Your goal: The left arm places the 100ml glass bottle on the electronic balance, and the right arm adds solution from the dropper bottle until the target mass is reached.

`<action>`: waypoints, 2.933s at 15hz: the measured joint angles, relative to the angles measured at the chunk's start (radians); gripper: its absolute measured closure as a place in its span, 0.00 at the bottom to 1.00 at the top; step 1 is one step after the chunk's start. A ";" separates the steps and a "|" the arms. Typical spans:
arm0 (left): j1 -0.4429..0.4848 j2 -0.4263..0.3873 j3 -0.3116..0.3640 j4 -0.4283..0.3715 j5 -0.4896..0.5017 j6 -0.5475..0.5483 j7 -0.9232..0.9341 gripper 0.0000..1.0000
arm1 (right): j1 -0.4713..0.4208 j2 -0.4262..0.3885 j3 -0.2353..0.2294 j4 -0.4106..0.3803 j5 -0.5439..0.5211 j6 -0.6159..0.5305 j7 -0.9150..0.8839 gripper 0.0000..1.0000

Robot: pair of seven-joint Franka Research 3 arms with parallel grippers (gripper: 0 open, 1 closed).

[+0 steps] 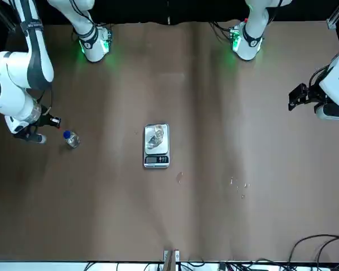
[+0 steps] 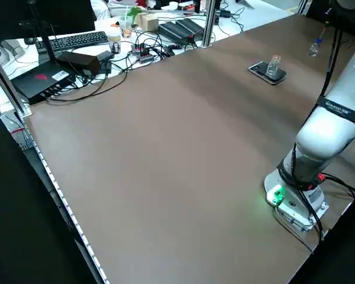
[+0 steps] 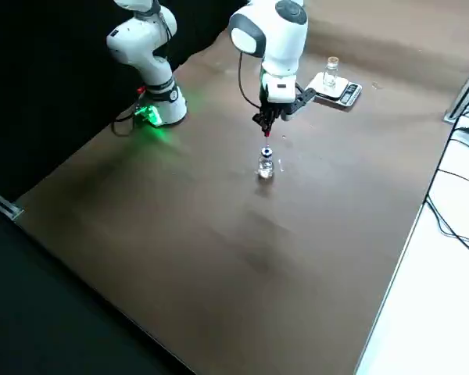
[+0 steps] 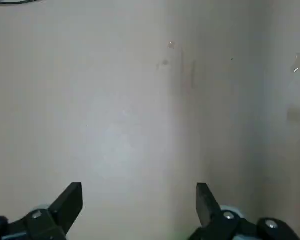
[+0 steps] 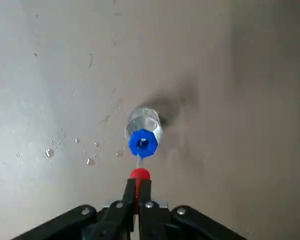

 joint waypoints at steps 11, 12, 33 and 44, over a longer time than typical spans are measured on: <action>0.000 0.000 0.000 0.000 0.000 0.000 0.000 0.00 | 0.001 0.005 -0.002 -0.025 -0.003 0.013 0.004 0.95; 0.000 0.000 0.000 0.000 0.000 0.000 0.000 0.00 | 0.001 0.005 -0.002 -0.027 -0.004 0.014 0.004 0.95; 0.000 0.000 0.000 -0.001 0.000 0.000 0.000 0.00 | 0.035 0.003 0.003 0.172 0.003 -0.172 0.008 0.16; 0.000 0.000 0.000 -0.001 0.000 0.000 0.000 0.00 | 0.123 -0.089 0.008 0.521 0.082 -0.490 -0.028 0.10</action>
